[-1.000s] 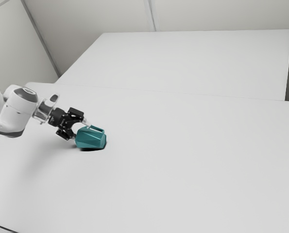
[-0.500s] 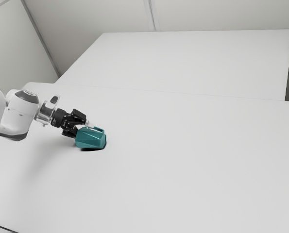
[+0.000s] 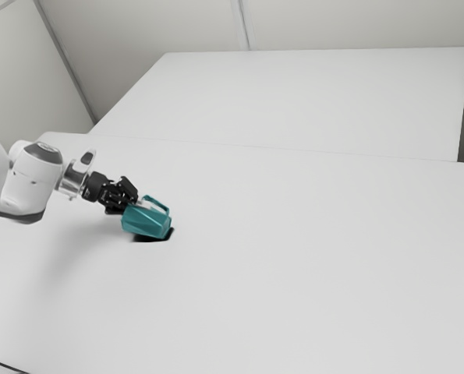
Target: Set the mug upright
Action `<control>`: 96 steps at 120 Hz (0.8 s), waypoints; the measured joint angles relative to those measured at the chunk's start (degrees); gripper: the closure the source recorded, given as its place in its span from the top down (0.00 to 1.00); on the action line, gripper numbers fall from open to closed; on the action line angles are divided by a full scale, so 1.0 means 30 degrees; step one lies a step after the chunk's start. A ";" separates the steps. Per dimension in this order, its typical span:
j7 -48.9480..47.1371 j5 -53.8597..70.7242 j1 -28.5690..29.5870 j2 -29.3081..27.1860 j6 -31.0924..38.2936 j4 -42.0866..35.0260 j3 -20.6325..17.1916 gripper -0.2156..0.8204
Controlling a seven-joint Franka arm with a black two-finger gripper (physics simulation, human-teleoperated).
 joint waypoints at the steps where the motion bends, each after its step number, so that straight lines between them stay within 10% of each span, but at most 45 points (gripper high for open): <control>1: 0.0006 0.0005 -0.0019 -0.0023 0.0001 0.0005 0.0000 0.11; 96: -0.2549 0.7389 -0.3132 -0.2180 -0.0205 0.2253 0.0010 0.03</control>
